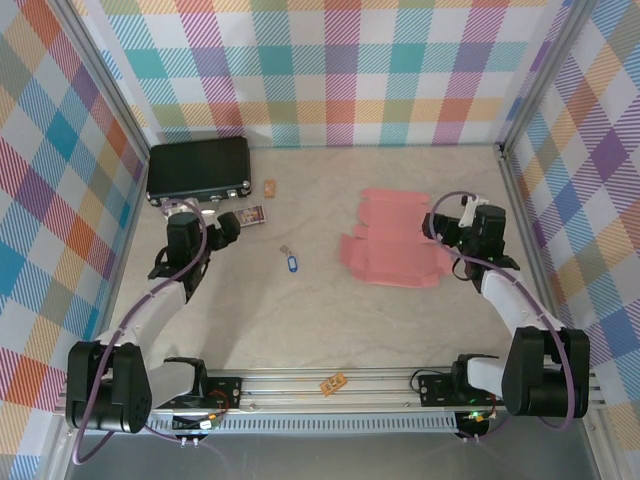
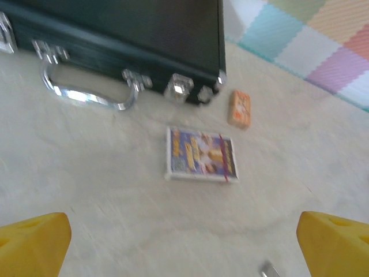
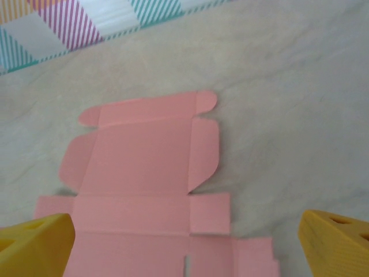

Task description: Fold the paper box

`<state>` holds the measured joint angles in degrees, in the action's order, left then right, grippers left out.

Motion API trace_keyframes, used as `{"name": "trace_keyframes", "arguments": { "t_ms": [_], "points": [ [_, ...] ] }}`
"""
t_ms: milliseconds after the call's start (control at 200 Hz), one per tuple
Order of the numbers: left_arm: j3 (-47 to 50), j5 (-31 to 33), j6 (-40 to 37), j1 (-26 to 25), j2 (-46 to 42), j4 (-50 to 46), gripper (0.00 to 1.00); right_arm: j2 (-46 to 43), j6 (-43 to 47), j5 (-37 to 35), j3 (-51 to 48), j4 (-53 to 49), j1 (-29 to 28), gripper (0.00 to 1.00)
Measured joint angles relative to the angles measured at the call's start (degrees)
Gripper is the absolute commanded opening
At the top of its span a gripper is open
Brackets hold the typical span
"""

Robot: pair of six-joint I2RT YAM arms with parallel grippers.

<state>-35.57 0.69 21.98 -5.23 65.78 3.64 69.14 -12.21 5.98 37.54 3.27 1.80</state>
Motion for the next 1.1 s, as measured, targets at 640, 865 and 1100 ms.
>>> {"name": "trace_keyframes", "arguments": {
  "t_ms": [640,865,1100],
  "points": [
    [-32.3,-15.1,7.3,-31.2,33.5,-10.5,0.09,11.2,-6.4,12.2,7.2,-14.7,-3.9,0.50],
    [-44.2,-19.3,8.5,-36.8,46.8,-12.4,0.00,12.2,-7.0,12.5,7.2,-16.0,-3.9,0.30],
    [-46.6,-17.4,11.3,-38.0,51.7,-14.7,0.00,14.6,-9.1,12.3,7.1,-17.1,-4.2,0.24]
  ]
}}
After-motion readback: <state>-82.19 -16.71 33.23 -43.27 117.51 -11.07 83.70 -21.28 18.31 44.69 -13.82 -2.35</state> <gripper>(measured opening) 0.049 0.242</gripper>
